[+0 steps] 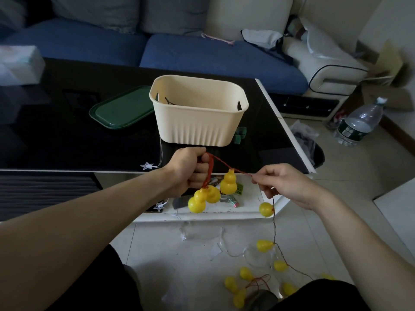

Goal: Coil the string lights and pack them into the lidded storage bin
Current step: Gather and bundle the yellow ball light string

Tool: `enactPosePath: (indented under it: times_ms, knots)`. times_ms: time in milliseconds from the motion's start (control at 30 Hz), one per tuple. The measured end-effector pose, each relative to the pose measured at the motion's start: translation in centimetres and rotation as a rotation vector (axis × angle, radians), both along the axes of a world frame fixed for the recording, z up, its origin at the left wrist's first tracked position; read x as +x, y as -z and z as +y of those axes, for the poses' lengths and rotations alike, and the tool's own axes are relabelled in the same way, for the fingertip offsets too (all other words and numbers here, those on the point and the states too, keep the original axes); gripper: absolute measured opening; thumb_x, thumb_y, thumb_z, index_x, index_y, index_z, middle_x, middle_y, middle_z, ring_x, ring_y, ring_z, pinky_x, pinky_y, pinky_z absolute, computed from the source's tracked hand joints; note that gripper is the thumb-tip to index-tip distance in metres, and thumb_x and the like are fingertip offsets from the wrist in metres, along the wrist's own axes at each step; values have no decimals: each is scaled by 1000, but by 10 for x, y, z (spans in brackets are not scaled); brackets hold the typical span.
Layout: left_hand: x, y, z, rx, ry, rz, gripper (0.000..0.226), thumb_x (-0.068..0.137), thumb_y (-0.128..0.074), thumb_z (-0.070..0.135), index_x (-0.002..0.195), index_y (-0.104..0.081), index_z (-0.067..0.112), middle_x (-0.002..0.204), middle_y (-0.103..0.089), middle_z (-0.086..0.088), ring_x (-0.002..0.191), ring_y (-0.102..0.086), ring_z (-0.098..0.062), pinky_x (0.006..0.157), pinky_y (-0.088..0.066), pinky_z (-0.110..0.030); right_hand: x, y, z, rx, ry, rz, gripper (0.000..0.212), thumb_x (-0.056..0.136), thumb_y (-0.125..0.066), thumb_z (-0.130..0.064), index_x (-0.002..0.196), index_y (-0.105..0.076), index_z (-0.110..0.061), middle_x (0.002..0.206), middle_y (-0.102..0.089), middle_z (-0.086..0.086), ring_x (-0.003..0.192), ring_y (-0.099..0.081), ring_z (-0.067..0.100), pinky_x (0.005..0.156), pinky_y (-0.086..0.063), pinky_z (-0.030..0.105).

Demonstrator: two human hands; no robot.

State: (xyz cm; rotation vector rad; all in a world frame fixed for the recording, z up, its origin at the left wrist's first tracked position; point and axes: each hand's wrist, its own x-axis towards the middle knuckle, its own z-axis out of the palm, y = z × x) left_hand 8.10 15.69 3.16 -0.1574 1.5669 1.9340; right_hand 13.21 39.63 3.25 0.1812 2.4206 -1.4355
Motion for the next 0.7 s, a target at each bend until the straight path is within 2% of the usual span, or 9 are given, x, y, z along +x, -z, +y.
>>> enactPosePath:
  times_ms: [100, 200, 300, 433, 533, 600, 700]
  knots:
    - [2, -2, 4, 68, -24, -63, 40, 103, -30, 37, 67, -35, 20, 55, -31, 0, 40, -25, -15, 41, -22, -23, 1, 0, -12, 16, -52, 18, 15, 96, -66, -20, 92, -74, -9, 68, -61, 2, 58, -53, 11, 57, -45, 24]
    - [7, -7, 8, 147, -31, -66, 38, 102, -34, 34, 68, -37, 17, 62, -45, -7, 48, -45, -22, 52, -36, -29, 3, 0, -23, 33, -128, 14, 11, 95, -68, -18, 86, -73, -13, 66, -64, -2, 53, -52, 8, 53, -42, 21]
    - [9, -9, 8, 240, 1, -70, 38, 101, -36, 33, 68, -39, 15, 65, -59, -13, 54, -59, -28, 53, -48, -30, 4, -1, -33, 93, -173, 60, 10, 93, -71, -18, 84, -73, -15, 60, -64, -8, 48, -53, 0, 48, -40, 15]
    - [10, -9, 8, 268, 40, -65, 37, 99, -39, 35, 69, -42, 14, 78, -67, -20, 63, -64, -32, 60, -53, -34, 5, -5, -42, 152, -175, 136, 17, 93, -71, -21, 76, -70, -23, 57, -64, -15, 49, -55, -4, 50, -40, 12]
    - [11, -11, 9, 342, 24, -61, 34, 99, -40, 30, 71, -44, 12, 101, -70, -29, 88, -72, -39, 82, -56, -40, 6, -6, -48, 160, -238, 116, 12, 92, -72, -22, 81, -73, -19, 61, -67, -13, 56, -60, -4, 55, -42, 12]
    - [12, -13, 10, 413, 36, -66, 30, 98, -41, 27, 74, -45, 11, 113, -65, -35, 104, -68, -43, 96, -51, -46, 7, -6, -52, 194, -281, 107, 9, 92, -73, -24, 83, -75, -21, 65, -69, -14, 62, -63, -3, 60, -46, 14]
    - [13, -12, 12, 410, 69, -63, 24, 98, -41, 24, 80, -46, 9, 117, -62, -37, 110, -65, -45, 103, -47, -51, 7, -6, -56, 223, -292, 116, 4, 91, -73, -24, 91, -77, -26, 75, -70, -15, 74, -65, -1, 72, -51, 20]
